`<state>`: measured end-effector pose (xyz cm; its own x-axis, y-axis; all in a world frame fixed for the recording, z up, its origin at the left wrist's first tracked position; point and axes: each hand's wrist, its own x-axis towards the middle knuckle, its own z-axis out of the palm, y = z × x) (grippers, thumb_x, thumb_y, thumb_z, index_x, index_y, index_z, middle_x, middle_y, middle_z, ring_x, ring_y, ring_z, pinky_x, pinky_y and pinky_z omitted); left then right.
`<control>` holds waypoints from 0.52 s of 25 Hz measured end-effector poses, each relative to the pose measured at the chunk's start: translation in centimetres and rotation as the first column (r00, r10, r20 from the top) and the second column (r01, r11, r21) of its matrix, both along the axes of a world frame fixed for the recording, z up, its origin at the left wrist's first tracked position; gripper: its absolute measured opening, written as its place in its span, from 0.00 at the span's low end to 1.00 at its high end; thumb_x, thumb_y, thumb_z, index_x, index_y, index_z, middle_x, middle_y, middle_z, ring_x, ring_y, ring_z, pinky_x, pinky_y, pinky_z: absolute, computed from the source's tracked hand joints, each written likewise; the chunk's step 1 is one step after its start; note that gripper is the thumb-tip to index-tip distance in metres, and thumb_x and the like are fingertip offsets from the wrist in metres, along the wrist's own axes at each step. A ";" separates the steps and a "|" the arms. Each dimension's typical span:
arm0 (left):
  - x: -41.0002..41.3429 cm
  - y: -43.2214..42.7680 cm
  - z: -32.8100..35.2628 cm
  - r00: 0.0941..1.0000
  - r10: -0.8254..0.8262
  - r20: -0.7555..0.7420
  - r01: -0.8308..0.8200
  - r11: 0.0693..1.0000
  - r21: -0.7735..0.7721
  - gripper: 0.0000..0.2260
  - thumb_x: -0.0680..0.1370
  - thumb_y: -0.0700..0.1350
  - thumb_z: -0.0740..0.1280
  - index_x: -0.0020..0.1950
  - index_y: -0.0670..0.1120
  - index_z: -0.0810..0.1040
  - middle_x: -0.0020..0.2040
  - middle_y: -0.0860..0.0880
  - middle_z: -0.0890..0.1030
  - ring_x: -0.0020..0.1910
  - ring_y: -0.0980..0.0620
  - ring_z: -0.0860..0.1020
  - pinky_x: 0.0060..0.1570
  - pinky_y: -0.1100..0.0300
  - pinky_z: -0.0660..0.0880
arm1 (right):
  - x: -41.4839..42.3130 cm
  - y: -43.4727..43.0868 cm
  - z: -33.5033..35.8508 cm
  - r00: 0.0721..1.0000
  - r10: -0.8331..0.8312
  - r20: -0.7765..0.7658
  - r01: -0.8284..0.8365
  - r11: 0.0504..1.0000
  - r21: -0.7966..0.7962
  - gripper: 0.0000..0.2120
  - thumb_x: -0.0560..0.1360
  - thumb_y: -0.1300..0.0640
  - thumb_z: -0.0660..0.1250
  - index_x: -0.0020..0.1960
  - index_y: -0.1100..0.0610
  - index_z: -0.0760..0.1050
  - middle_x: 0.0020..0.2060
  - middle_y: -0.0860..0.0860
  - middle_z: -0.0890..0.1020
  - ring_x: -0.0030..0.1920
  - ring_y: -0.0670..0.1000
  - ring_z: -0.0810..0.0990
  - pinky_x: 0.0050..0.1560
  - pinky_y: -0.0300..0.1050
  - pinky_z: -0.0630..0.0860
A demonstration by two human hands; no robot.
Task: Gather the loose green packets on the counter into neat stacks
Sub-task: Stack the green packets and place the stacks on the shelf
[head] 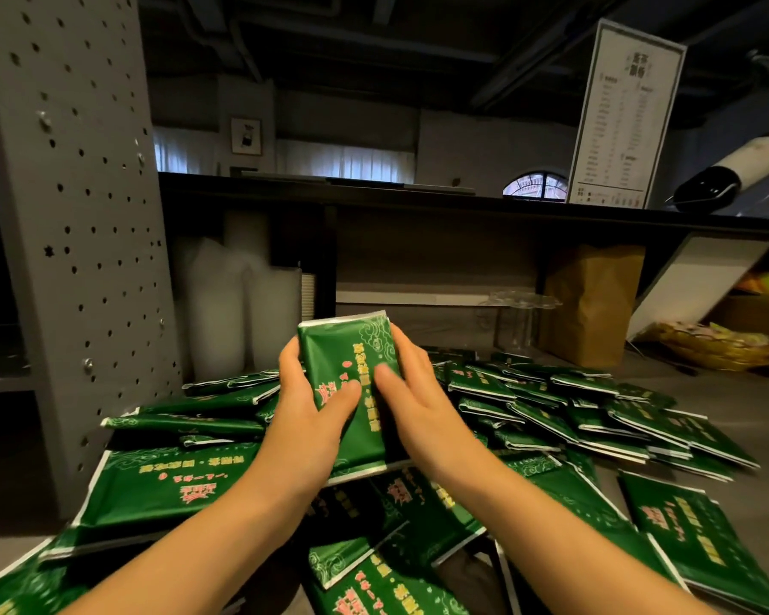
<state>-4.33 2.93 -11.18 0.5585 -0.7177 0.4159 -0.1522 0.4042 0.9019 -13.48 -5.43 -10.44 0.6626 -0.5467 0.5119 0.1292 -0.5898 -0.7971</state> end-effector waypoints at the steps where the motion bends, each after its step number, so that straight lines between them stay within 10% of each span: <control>1: 0.2 0.0 0.1 1.000 0.014 0.003 -0.014 1.000 -0.006 0.22 0.79 0.37 0.62 0.65 0.60 0.61 0.53 0.54 0.80 0.47 0.60 0.81 0.38 0.66 0.77 | -0.5 -0.7 0.4 0.999 -0.043 -0.028 0.041 0.998 -0.039 0.19 0.82 0.53 0.53 0.72 0.46 0.60 0.65 0.45 0.68 0.66 0.42 0.67 0.69 0.45 0.65; 5: 0.8 0.0 0.2 0.996 0.090 -0.005 -0.090 0.995 -0.032 0.23 0.79 0.37 0.62 0.66 0.61 0.61 0.53 0.54 0.79 0.48 0.57 0.81 0.39 0.64 0.77 | -2.8 -3.8 1.9 0.749 -0.509 -0.424 0.228 0.799 -0.556 0.12 0.80 0.47 0.57 0.57 0.50 0.74 0.52 0.50 0.80 0.53 0.52 0.78 0.55 0.53 0.76; 8: 1.2 0.0 0.4 0.992 0.118 -0.042 -0.120 0.992 -0.042 0.25 0.79 0.35 0.61 0.68 0.60 0.61 0.53 0.55 0.78 0.49 0.55 0.80 0.38 0.64 0.77 | -3.6 -3.8 2.3 0.476 -0.504 -0.721 0.074 0.840 -0.538 0.22 0.74 0.37 0.60 0.54 0.55 0.74 0.49 0.52 0.80 0.50 0.54 0.79 0.53 0.53 0.77; 13: 1.4 0.0 0.6 0.988 0.136 -0.073 -0.139 0.990 -0.032 0.26 0.79 0.34 0.60 0.68 0.60 0.60 0.50 0.58 0.77 0.47 0.55 0.79 0.38 0.63 0.76 | -3.2 -2.5 1.6 0.391 -0.482 -0.784 0.005 0.853 -0.523 0.30 0.69 0.37 0.69 0.61 0.55 0.68 0.57 0.52 0.76 0.55 0.54 0.76 0.56 0.52 0.75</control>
